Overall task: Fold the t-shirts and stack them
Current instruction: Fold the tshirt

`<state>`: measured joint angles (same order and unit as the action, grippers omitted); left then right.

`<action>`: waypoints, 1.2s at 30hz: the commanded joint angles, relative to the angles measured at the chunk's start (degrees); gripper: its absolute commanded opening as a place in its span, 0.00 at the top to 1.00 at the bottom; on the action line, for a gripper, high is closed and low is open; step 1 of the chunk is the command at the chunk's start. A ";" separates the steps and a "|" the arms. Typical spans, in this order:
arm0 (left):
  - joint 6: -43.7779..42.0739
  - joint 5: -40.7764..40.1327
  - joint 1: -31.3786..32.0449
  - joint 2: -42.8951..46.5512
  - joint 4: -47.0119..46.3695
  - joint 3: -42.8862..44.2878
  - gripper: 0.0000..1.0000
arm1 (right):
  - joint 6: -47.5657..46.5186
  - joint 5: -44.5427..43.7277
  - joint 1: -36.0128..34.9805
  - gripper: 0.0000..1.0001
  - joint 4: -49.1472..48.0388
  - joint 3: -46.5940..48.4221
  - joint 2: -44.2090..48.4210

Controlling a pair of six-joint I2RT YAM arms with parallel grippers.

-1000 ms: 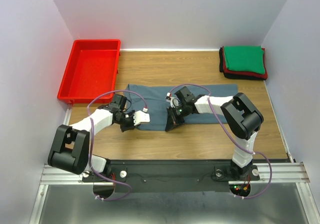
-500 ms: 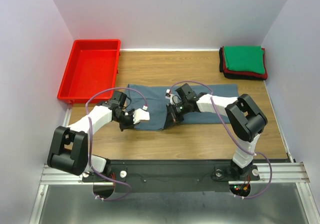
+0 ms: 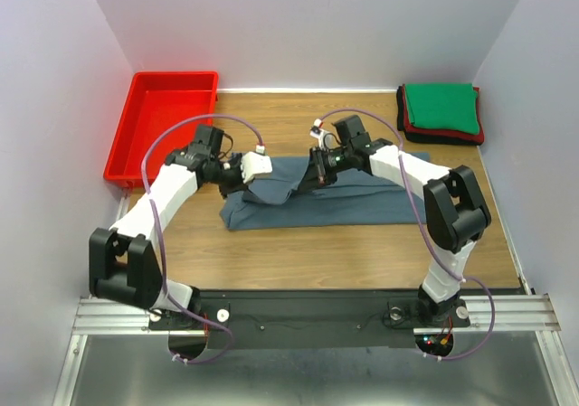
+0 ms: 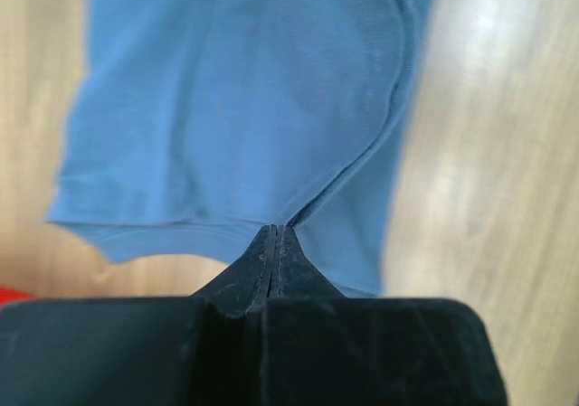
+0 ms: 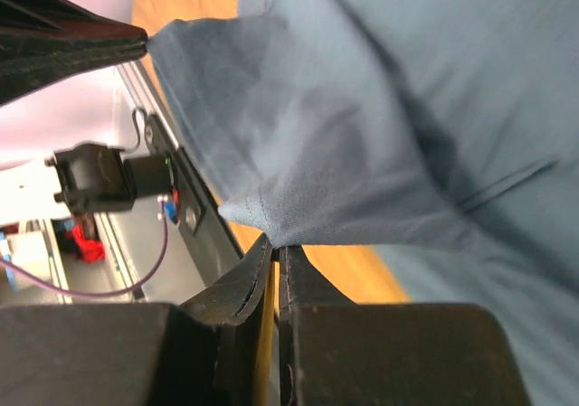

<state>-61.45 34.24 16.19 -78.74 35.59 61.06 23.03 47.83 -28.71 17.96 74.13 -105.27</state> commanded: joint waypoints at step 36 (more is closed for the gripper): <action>12.41 -8.39 -4.41 -26.90 -18.19 23.14 1.00 | -1.93 8.15 9.11 0.98 3.84 20.97 -21.73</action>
<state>-50.81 27.68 11.27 -105.69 19.90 82.43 21.23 53.80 -20.18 22.13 93.41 -126.34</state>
